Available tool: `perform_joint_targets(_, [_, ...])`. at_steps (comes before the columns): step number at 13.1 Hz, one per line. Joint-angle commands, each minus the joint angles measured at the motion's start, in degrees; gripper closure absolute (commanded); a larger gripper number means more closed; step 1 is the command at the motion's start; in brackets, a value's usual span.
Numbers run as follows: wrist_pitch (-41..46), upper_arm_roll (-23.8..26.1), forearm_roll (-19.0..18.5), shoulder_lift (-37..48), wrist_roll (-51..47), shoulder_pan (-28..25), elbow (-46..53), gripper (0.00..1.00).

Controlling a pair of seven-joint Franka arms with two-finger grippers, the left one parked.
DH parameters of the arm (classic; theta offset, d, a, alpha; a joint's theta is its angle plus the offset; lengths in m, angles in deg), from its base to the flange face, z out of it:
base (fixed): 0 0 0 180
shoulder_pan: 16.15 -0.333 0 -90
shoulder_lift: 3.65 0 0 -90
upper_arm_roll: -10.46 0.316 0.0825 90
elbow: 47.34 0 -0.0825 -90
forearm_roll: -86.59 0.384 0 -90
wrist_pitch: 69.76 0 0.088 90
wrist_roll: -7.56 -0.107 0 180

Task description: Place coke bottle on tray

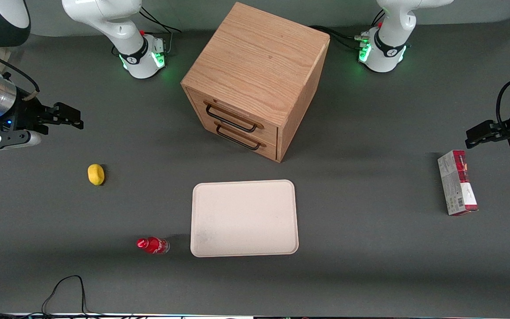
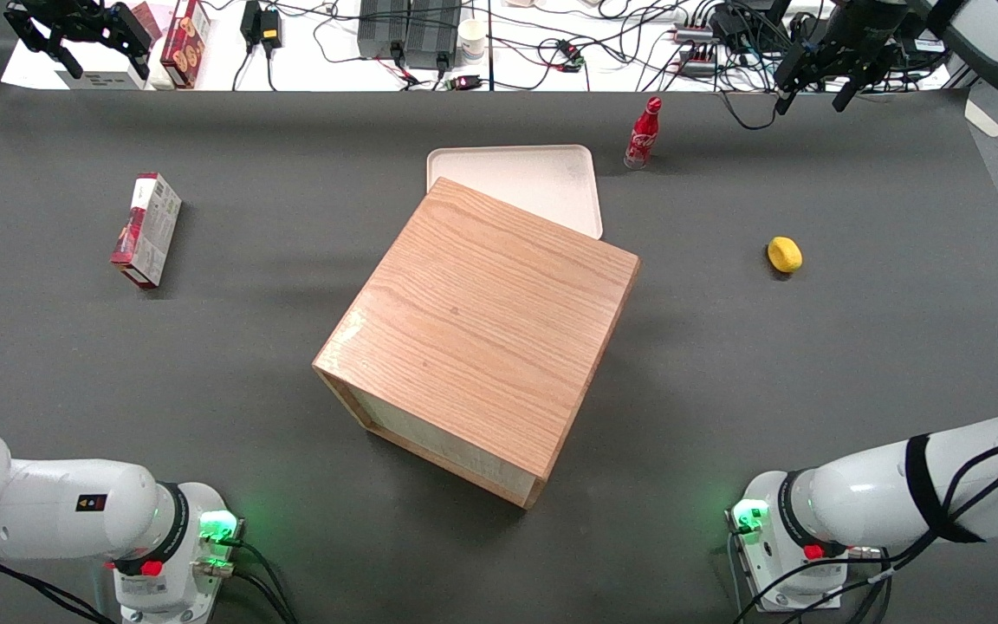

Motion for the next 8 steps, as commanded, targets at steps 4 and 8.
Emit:
perform_joint_targets(4, [2.06, 0.04, 1.55, -2.77, 1.18, 0.25, 4.7, 0.0])
perform_joint_targets(8, [2.15, 0.48, 1.37, -7.76, 0.83, 0.07, 11.0, 0.0])
